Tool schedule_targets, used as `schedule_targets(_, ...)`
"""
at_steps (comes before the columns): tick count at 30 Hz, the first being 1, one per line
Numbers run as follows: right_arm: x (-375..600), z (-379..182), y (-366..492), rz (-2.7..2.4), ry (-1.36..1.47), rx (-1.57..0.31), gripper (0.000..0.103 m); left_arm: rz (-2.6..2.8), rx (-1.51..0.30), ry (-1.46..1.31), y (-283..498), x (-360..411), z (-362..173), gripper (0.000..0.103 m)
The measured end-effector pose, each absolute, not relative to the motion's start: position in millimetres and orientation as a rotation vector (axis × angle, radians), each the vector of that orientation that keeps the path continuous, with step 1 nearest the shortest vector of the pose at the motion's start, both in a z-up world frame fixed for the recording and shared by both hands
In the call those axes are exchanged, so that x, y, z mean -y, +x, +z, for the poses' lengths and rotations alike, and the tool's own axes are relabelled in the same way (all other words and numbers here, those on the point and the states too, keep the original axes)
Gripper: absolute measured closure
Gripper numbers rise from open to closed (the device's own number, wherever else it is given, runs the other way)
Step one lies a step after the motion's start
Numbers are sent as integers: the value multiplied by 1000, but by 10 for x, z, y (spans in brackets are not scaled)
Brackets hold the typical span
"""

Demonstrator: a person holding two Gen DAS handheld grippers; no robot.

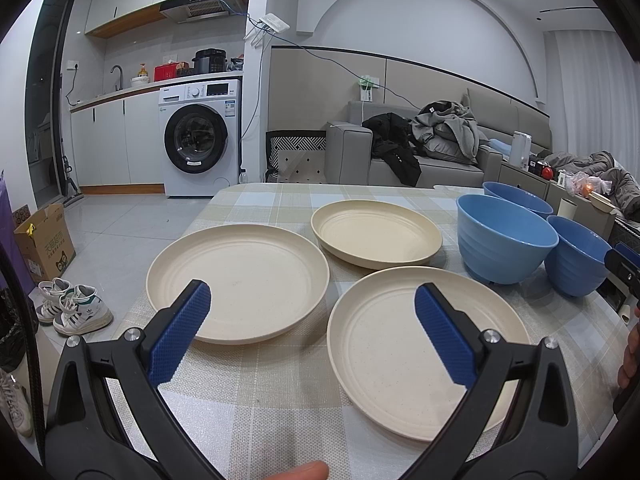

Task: Organize plates and bowls

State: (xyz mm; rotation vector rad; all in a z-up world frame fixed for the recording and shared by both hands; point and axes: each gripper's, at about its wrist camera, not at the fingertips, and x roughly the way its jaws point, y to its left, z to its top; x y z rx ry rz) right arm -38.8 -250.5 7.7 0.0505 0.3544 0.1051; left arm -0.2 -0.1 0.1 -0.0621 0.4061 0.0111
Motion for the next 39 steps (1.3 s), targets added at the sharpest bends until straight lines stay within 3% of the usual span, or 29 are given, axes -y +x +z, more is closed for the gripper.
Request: schedule_targets(39,2551,22,-337,98,73,-385,0,12,-408,-66,-51,-8,-20,1)
